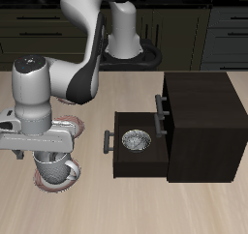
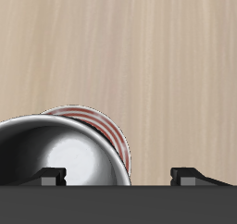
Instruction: Place the porcelain mug that is on the plate onto the farthest plate relative to the robot
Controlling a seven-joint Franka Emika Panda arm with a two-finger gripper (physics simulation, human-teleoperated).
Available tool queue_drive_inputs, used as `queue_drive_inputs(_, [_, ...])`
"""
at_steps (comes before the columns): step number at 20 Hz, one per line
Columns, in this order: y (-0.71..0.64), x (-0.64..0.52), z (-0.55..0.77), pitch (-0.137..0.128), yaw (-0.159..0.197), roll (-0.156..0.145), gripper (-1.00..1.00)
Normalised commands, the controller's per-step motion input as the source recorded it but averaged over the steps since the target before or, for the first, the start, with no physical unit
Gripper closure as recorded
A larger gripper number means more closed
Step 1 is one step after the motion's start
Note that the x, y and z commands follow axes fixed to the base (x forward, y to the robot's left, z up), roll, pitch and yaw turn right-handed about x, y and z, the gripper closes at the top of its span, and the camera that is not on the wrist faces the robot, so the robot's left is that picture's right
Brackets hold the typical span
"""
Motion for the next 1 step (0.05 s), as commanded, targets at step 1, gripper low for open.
queue_drive_inputs(1, [-0.03,-0.07,0.06,-0.014,0.024,0.012,-1.0])
